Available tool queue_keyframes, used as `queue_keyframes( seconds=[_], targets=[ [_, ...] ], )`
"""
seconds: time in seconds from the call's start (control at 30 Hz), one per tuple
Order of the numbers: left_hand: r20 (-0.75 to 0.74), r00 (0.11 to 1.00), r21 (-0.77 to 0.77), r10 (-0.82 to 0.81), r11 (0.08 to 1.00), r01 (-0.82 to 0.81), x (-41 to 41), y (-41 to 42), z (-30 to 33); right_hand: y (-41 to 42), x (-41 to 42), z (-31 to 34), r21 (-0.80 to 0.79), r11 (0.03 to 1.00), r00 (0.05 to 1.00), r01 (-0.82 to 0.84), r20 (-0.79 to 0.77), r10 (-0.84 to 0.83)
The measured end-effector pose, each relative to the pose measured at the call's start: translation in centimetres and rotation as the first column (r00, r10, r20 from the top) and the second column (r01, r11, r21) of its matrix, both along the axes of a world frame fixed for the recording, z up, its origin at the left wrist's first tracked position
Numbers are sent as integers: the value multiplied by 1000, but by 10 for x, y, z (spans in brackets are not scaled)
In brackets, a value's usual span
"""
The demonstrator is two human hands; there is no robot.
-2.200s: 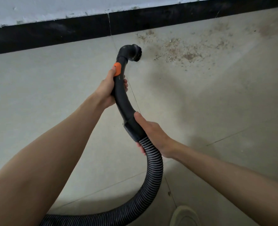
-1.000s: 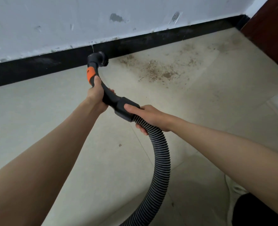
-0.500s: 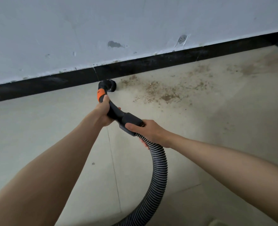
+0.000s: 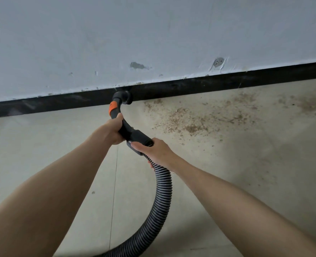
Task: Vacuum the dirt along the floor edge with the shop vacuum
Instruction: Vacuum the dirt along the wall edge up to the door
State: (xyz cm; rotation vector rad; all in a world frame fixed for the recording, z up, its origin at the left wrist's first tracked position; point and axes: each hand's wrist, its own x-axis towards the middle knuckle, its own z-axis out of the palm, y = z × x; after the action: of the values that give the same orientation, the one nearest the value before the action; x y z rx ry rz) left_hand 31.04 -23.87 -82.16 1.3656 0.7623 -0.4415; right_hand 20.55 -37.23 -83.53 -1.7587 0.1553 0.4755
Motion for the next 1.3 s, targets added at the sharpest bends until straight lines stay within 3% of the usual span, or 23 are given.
queue_keyframes(
  seconds=[0.23,0.5,0.73,1.3],
  targets=[
    [-91,996,-13,-14,1000,13,12,-5,-9,-12,10,-10,-5,999,999,44,-19,-44],
    [-61,997,-75,-51,996,46,20,-20,-37,-28,19,-27,-152,986,997,68,-13,-70],
    [-43,999,74,-3,997,6,20,-34,-62,-36,12,-38,-157,984,994,88,-44,-96],
    [-31,984,63,-174,982,176,14,-93,-59,-81,-10,-40,-73,977,977,198,-69,-203]
  ],
)
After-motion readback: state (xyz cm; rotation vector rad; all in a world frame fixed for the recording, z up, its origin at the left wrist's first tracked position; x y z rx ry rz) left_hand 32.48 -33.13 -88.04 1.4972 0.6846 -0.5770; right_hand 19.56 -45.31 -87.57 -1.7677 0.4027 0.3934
